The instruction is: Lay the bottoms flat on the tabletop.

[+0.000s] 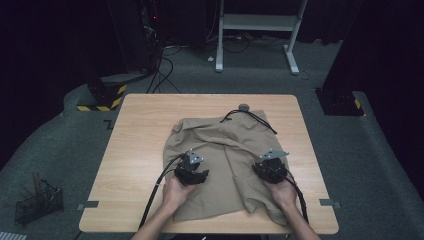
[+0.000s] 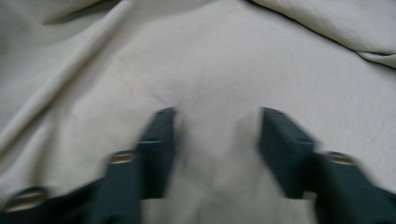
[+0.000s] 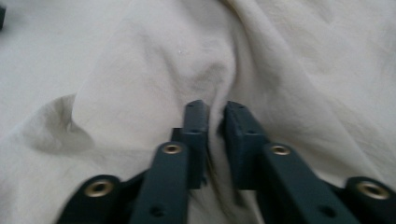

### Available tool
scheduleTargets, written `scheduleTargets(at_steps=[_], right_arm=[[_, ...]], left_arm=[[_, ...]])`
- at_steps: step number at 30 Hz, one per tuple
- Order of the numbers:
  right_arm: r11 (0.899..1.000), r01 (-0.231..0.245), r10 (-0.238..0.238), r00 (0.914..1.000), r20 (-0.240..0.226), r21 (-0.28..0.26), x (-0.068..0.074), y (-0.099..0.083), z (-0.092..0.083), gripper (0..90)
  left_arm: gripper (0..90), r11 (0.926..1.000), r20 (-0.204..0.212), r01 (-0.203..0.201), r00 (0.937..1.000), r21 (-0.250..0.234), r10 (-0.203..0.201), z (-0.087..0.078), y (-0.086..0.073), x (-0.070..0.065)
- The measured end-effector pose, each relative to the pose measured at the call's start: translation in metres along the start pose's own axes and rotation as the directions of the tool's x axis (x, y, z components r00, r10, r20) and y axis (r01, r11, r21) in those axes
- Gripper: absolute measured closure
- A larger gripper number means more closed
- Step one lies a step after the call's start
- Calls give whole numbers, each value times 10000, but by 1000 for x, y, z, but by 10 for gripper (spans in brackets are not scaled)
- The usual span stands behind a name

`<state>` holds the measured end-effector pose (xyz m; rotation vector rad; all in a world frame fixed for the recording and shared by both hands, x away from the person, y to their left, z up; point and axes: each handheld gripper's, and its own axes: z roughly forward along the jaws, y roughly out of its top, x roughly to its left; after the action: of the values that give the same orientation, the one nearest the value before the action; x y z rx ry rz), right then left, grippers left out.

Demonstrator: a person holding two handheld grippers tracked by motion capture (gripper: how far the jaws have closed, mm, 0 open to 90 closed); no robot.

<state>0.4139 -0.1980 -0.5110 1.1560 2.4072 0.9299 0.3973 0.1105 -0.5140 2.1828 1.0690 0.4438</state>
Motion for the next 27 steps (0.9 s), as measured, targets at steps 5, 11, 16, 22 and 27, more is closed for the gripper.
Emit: scheduleTargets(at_steps=[5, 11, 16, 22, 27], right_arm=[[9991, 407, -406, 9992, 49, -152, 2, 3, -12, 890], [9990, -125, 135, 9996, 231, -434, -16, 5, -19, 886], [9968, -443, 483, 9970, 597, -659, -31, 7, -28, 886], [9975, -711, 713, 9953, 654, -51, -34, 5, -15, 747], [9951, -479, 490, 9987, 107, -861, -11, 0, -36, 637]], left_arm=[[869, 9991, -85, -402, 9992, 135, 403, -2, 0, 7], [897, 9984, 125, -346, 9993, 445, 341, -11, -6, 21], [896, 9988, -387, 223, 9990, 428, -206, -32, -21, 55], [703, 9935, -110, 1131, 9935, -138, -1132, -50, -28, 72], [535, 9974, 227, 689, 9974, -188, -685, -48, -26, 54]])
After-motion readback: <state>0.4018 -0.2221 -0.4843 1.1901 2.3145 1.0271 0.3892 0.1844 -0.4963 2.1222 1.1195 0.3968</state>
